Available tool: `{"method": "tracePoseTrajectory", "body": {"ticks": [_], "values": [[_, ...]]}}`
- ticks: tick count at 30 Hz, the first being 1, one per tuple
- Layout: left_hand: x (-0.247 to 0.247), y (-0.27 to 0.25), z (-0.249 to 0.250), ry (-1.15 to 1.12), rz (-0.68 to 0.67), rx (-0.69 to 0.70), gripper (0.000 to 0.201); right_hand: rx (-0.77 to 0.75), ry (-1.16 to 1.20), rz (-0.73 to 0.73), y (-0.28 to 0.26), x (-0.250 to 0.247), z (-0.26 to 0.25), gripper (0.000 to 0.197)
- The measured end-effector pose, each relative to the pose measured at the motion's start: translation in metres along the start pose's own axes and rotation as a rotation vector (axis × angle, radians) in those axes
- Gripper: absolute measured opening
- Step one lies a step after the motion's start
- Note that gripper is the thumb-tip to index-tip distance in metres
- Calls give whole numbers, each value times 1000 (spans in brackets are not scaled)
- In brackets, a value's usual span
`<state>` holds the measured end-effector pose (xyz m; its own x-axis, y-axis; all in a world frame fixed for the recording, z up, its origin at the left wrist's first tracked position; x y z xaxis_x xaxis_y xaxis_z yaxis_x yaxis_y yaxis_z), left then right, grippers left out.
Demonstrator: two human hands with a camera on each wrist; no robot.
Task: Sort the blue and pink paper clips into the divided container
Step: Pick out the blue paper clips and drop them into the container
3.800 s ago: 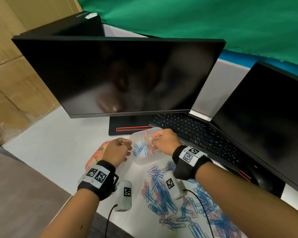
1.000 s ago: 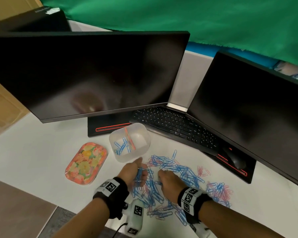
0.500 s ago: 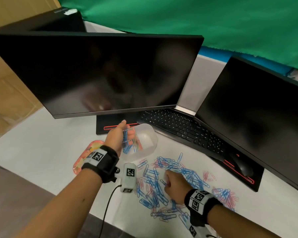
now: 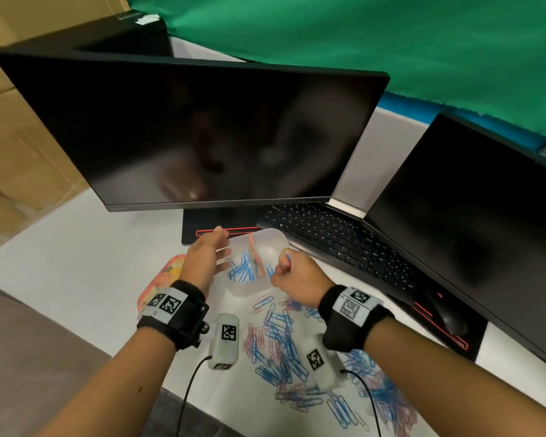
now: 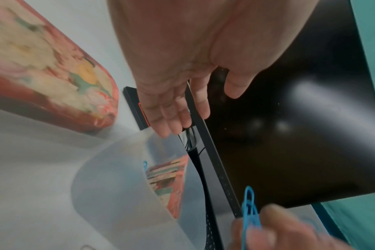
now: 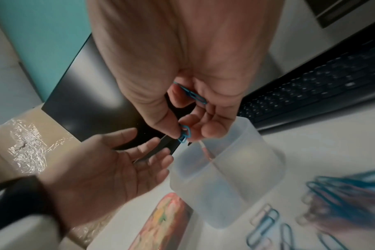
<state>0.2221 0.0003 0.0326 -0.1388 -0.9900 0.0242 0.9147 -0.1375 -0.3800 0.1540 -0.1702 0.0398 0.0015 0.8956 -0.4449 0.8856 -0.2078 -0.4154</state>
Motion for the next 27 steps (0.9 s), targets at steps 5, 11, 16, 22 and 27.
{"method": "tracePoseTrajectory", "body": {"ticks": [5, 11, 16, 22, 27], "values": [[-22, -12, -26, -18, 60, -20, 30, -31, -152, 4, 25, 8, -36, 36], [-34, -25, -52, -10, 72, -45, 30, 1, -324, -2, 50, 28, -47, 37], [-36, -31, -63, -17, 61, -79, 29, 41, -471, -43, 58, 43, -42, 27], [-36, -33, -67, -17, 59, -100, 24, 91, -494, -37, 55, 44, -45, 30], [-31, -33, -68, 16, 32, -92, 20, 77, -477, -58, 54, 41, -42, 39]]}}
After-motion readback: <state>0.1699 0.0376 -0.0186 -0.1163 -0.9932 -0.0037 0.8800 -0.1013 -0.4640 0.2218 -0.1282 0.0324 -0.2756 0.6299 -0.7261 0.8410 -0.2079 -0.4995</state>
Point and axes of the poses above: each hand's wrist, its own y-axis towards the middle knuckle, its own x-axis out of the palm, z = x × y, the point moved 8 cm from there along y, towards the middle knuckle, and after that the axes turned 7 degrees about x, right-handed, at the moved point
